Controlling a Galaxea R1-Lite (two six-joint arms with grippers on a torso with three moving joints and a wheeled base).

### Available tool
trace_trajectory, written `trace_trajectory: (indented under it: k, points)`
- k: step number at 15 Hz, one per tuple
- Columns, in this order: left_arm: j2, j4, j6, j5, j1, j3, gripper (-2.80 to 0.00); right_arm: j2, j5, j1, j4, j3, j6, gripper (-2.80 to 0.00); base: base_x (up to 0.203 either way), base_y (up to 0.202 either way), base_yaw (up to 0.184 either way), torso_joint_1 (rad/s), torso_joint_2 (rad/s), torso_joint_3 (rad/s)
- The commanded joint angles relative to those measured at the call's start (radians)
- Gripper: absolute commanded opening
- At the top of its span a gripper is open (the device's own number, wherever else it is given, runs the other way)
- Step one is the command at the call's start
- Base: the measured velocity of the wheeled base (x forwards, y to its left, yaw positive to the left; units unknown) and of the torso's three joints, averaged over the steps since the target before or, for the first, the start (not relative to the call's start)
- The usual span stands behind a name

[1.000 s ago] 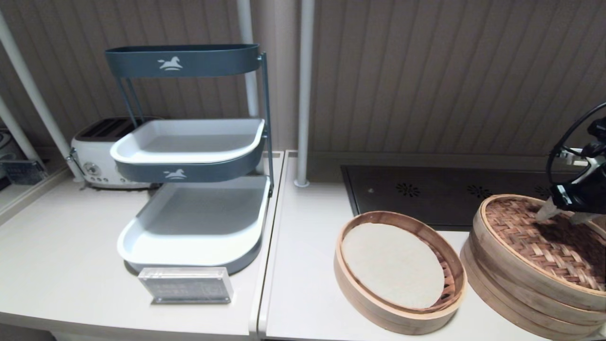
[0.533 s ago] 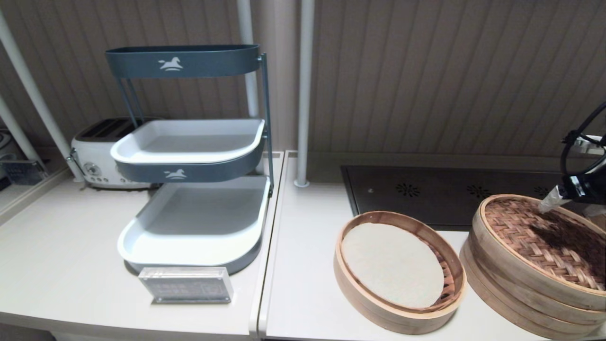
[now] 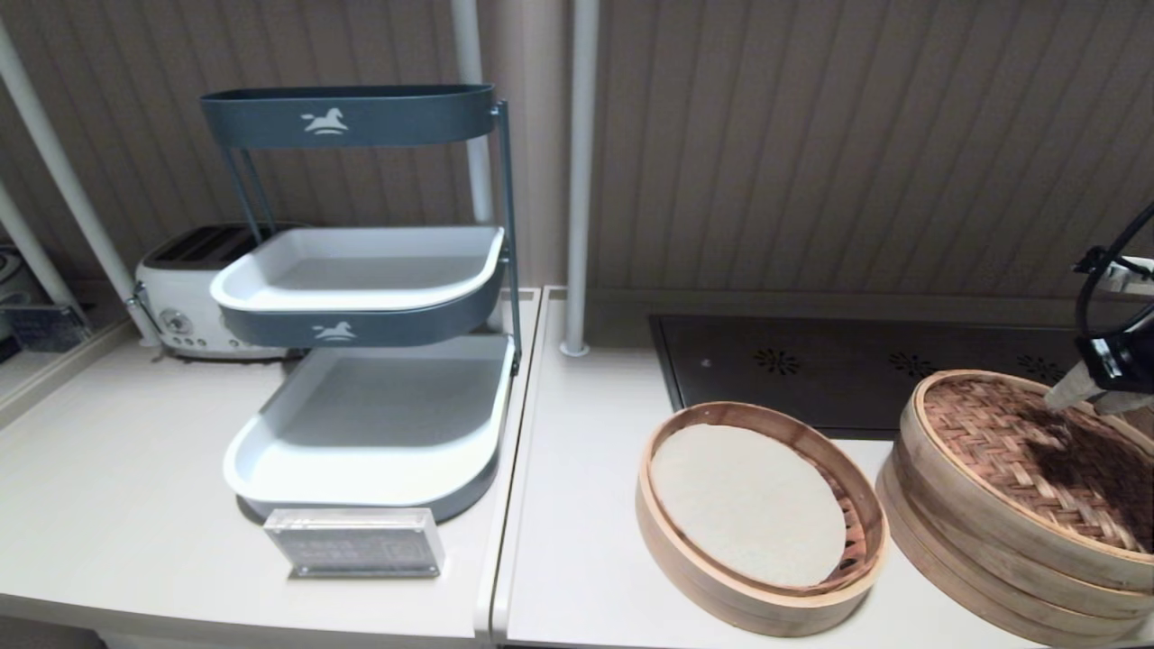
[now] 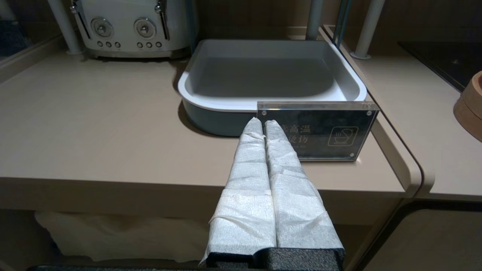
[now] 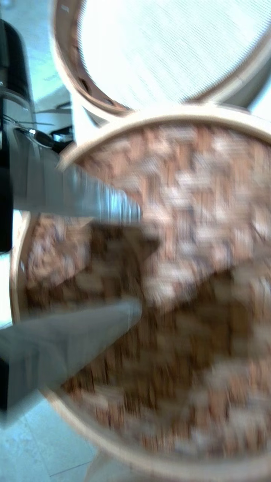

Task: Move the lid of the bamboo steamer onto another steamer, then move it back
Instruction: Pick up the steamer

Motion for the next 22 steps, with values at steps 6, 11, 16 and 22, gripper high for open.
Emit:
trace_trajectory:
  k: [6,11,16,22]
  points:
    - [-0.002,0.0,0.0,0.0,0.0,0.028,-2.8,-0.057,0.025,0.203,0.002,0.08,0.019,-2.8,0.0,0.0,0.0,0.0,0.0,0.0]
    - [-0.002,0.0,0.0,0.0,0.0,0.028,-2.8,-0.016,0.019,0.337,-0.043,0.081,0.072,-2.8,0.0,0.0,0.0,0.0,0.0,0.0]
    - [-0.002,0.0,0.0,0.0,0.0,0.028,-2.8,0.043,0.016,0.354,-0.049,0.071,0.088,-2.8,0.0,0.0,0.0,0.0,0.0,0.0]
    - [-0.002,0.0,0.0,0.0,0.0,0.028,-2.8,0.082,-0.002,0.333,-0.05,0.073,0.089,-2.8,0.0,0.0,0.0,0.0,0.0,0.0]
